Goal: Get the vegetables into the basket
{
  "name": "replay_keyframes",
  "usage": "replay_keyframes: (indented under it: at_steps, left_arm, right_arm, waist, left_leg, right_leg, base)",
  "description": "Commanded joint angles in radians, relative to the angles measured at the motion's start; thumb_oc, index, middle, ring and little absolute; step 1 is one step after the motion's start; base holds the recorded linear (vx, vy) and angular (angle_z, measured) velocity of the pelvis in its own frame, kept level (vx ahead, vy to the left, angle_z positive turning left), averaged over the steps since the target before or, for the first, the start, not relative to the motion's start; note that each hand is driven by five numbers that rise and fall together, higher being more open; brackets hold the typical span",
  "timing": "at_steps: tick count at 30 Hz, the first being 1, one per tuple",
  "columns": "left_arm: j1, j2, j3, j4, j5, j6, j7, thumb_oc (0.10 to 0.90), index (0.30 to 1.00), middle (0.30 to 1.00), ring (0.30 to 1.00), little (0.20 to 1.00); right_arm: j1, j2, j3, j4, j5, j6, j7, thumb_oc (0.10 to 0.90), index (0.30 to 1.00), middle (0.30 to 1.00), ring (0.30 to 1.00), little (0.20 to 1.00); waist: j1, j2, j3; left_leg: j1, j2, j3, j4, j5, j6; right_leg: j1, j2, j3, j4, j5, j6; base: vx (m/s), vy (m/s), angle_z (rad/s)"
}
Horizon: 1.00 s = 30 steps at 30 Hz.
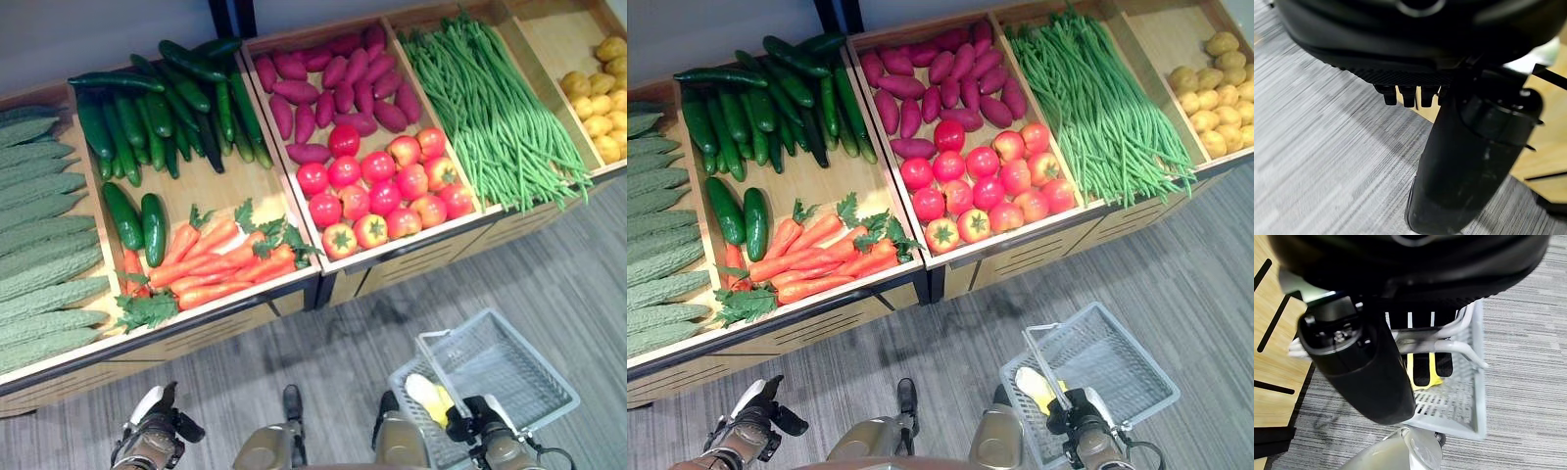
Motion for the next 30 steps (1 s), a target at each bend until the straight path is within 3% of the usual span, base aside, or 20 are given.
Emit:
replay_keyframes:
  at_steps: [1,5,8,10,14,19,20,23,26,28,30]
  left_arm:
    - [0.028,0.024,0.076,0.014,-0.064,-0.014,0.037,0.9,1.0,1.0,1.0,1.0]
    - [0.037,0.02,0.108,0.013,-0.112,-0.023,0.042,0.9,1.0,1.0,1.0,1.0]
    - [0.04,0.023,0.144,0.02,-0.159,-0.025,0.048,0.9,1.0,1.0,1.0,1.0]
    - [0.039,0.015,0.161,0.016,-0.183,-0.029,0.053,0.9,1.0,1.0,1.0,1.0]
    - [0.056,0.002,0.217,0.026,-0.234,-0.033,0.075,0.9,1.0,1.0,1.0,1.0]
    - [0.076,-0.01,0.282,0.033,-0.322,-0.047,0.106,0.9,1.0,1.0,1.0,1.0]
    - [0.102,-0.025,0.39,0.062,-0.486,-0.079,0.134,0.9,1.0,1.0,1.0,1.0]
    - [0.149,-0.043,0.512,0.124,-0.677,-0.127,0.161,0.9,1.0,1.0,1.0,1.0]
    - [0.264,-0.004,0.677,0.236,-0.729,-0.11,0.199,0.9,1.0,1.0,1.0,1.0]
    - [0.276,0.004,0.705,0.243,-0.745,-0.112,0.2,0.9,1.0,1.0,1.0,1.0]
    - [0.276,0.07,0.753,0.225,-0.755,-0.126,0.233,0.9,1.0,1.0,1.0,1.0]
  right_arm:
    - [-0.001,-0.029,0.011,-0.012,0.031,-0.024,-0.019,0.4,0.3,0.3,0.3,0.3]
    - [0.012,-0.013,0.008,-0.002,0.033,-0.024,-0.018,0.4,0.3,0.3,0.3,0.3]
    - [0.01,-0.011,0.007,-0.002,0.039,-0.021,-0.015,0.4,0.3,0.3,0.3,0.3]
    - [0.012,-0.01,0.009,-0.01,0.044,-0.026,-0.018,0.4,0.3,0.3,0.3,0.3]
    - [0.014,-0.014,0.022,-0.013,0.043,-0.032,-0.02,0.4,0.3,0.3,0.3,0.3]
    - [0.024,-0.008,0.024,-0.011,0.04,-0.035,-0.028,0.4,0.3,0.3,0.3,0.3]
    - [0.038,0.002,0.018,0.006,0.04,-0.03,-0.03,0.4,0.3,0.3,0.3,0.3]
    - [0.06,0.024,0.018,0.044,0.035,-0.016,-0.029,0.4,0.3,0.3,0.3,0.3]
    - [0.072,0.024,0.012,0.075,0.043,-0.024,-0.028,0.4,0.3,0.3,0.3,0.3]
    - [0.072,0.025,0.011,0.075,0.044,-0.028,-0.029,0.4,0.3,0.3,0.3,0.3]
    - [0.076,0.019,0.019,0.072,0.038,-0.04,-0.031,0.4,0.3,0.3,0.3,0.3]
  waist:
    - [-0.006,0.003,0.022]
    - [0.001,-0.003,0.028]
    - [0.019,-0.009,0.018]
    - [0.022,-0.012,0.007]
    - [0.027,-0.006,-0.012]
    - [0.03,0.0,-0.028]
    - [0.033,0.006,-0.047]
    - [0.032,0.014,-0.08]
    - [0.051,0.021,-0.109]
    - [0.054,0.022,-0.112]
    - [0.055,0.024,-0.118]
  left_leg:
    - [-0.053,0.06,-0.04,0.047,-0.02,-0.069]
    - [-0.065,0.073,-0.064,0.072,-0.017,-0.084]
    - [-0.068,0.097,-0.064,0.049,0.01,-0.104]
    - [-0.068,0.124,-0.073,0.032,0.03,-0.124]
    - [-0.06,0.149,-0.102,-0.006,0.07,-0.153]
    - [-0.044,0.162,-0.114,-0.028,0.085,-0.163]
    - [-0.031,0.163,-0.117,-0.033,0.083,-0.165]
    - [-0.008,0.162,-0.109,-0.033,0.067,-0.167]
    - [0.01,0.155,-0.113,-0.033,0.056,-0.164]
    - [0.011,0.154,-0.114,-0.033,0.056,-0.164]
    - [0.015,0.152,-0.112,-0.033,0.052,-0.165]
  right_leg:
    - [-0.001,-0.006,0.047,-0.063,0.159,0.04]
    - [0.01,0.004,0.066,-0.093,0.111,0.043]
    - [0.025,0.021,0.036,-0.131,0.105,0.039]
    - [0.048,0.049,0.012,-0.17,0.067,0.024]
    - [0.093,0.082,-0.017,-0.224,0.055,0.009]
    - [0.118,0.096,-0.027,-0.234,0.046,0.002]
    - [0.135,0.097,-0.032,-0.249,0.047,0.002]
    - [0.15,0.086,-0.034,-0.254,0.05,0.008]
    - [0.17,0.077,-0.043,-0.254,0.055,0.011]
    - [0.171,0.076,-0.044,-0.254,0.055,0.012]
    - [0.175,0.075,-0.049,-0.254,0.055,0.014]
  base:
    - [0.01,-0.102,0.09]
    - [-0.03,-0.099,0.3]
    - [-0.05,-0.162,0.09]
    - [-0.06,-0.281,-0.03]
    - [-0.03,-0.183,0.08]
    - [-0.01,-0.087,0.12]
    - [0.0,-0.03,0.02]
    - [0.02,0.018,0.04]
    - [0.04,0.056,0.0]
    - [0.02,0.016,0.06]
    - [0.02,0.016,0.06]
